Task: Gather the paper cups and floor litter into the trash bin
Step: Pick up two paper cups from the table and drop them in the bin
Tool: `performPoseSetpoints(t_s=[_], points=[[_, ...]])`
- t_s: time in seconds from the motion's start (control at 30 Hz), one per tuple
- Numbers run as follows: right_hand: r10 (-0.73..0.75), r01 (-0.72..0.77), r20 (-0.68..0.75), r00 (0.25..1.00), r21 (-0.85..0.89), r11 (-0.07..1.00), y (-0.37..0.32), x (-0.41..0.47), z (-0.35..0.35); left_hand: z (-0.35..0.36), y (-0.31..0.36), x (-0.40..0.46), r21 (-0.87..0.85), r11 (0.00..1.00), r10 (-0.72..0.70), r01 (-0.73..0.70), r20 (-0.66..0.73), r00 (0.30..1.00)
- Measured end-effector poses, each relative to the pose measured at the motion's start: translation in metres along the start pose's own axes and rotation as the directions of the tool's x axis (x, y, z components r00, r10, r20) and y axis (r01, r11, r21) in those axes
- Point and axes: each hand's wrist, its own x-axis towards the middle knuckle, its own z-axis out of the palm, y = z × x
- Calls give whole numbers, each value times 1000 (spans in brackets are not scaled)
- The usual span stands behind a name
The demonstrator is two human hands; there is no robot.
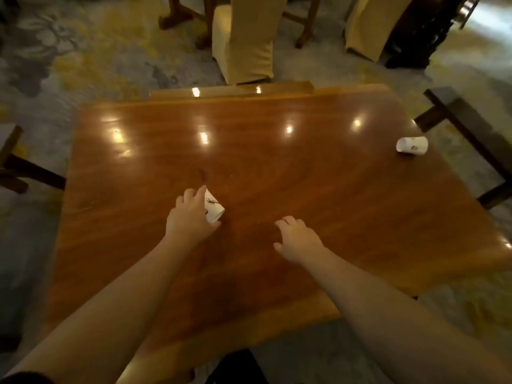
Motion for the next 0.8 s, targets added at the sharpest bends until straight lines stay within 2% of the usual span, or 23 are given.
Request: performPoseSetpoints(t_s=[0.2, 0.37, 0.53, 0.67, 0.8], points=[[55, -58, 127, 990, 17, 998, 9, 20, 26, 20, -8, 11, -187, 979, -81, 77, -12, 997], [11, -13, 89, 996, 16, 1000, 17, 25, 39, 23, 5, 0, -277, 958, -73, 80, 36, 997], [-69, 69, 60, 996, -4, 998, 31, 30, 37, 21, 33, -19, -238, 969, -57, 68, 55, 997], [-193, 194, 27, 981, -41, 980, 50, 38, 24, 18, 65, -25, -177, 980, -82, 86, 30, 996], [-340, 359, 182, 923, -84, 930, 69, 54, -4, 14, 105, -22, -143, 980, -143, 139, -20, 990]])
